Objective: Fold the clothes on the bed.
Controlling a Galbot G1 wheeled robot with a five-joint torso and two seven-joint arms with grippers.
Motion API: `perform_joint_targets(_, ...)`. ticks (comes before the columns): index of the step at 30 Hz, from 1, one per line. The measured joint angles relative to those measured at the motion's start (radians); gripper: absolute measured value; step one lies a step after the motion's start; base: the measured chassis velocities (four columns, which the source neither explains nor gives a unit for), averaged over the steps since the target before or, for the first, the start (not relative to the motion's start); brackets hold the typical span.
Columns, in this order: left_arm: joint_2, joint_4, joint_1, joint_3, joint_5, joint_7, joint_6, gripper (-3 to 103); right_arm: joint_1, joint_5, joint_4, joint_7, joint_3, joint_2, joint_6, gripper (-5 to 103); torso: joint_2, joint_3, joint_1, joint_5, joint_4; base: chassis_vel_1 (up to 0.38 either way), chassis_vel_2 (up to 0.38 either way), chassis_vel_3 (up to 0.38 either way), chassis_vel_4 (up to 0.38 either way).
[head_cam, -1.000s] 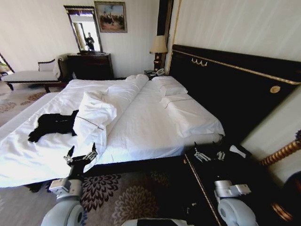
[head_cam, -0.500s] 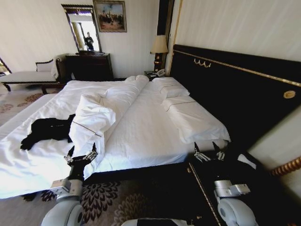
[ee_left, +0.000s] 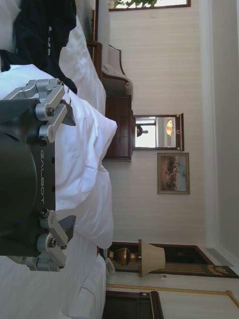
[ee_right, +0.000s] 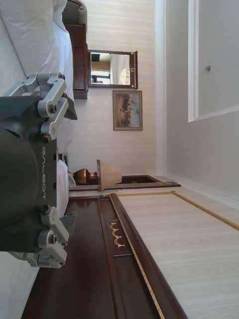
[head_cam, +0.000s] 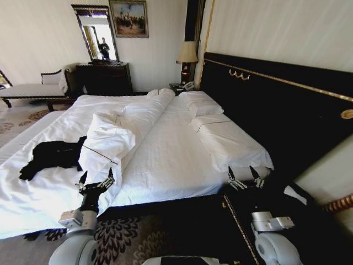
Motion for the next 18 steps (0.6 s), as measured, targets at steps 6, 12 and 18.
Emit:
perform_joint_targets(6, -0.001, 0.0, 0.002, -0.001, 0.001, 0.0, -0.001, 100, 0.001, -0.003, -0.001, -0.001, -0.001, 0.003, 0.001, 100, 0.0, 0.0, 0.001, 0.0, 0.0001, 0.0, 0.0, 0.0, 0.0)
perform_joint_targets(12, -0.002, 0.0, 0.001, 0.0, 0.002, 0.0, -0.001, 100, 0.001, -0.002, -0.003, 0.0, -0.001, 0.002, 0.003, 100, 0.0, 0.0, 0.0, 0.0002, 0.0, 0.057, 0.061, -0.059, -0.069)
perform_joint_targets(18, -0.002, 0.0, 0.001, 0.0, 0.002, 0.0, -0.002, 100, 0.002, -0.002, -0.005, 0.002, -0.002, 0.003, 0.003, 100, 0.0, 0.0, 0.001, 0.0001, 0.0001, 0.146, 0.171, -0.159, -0.166)
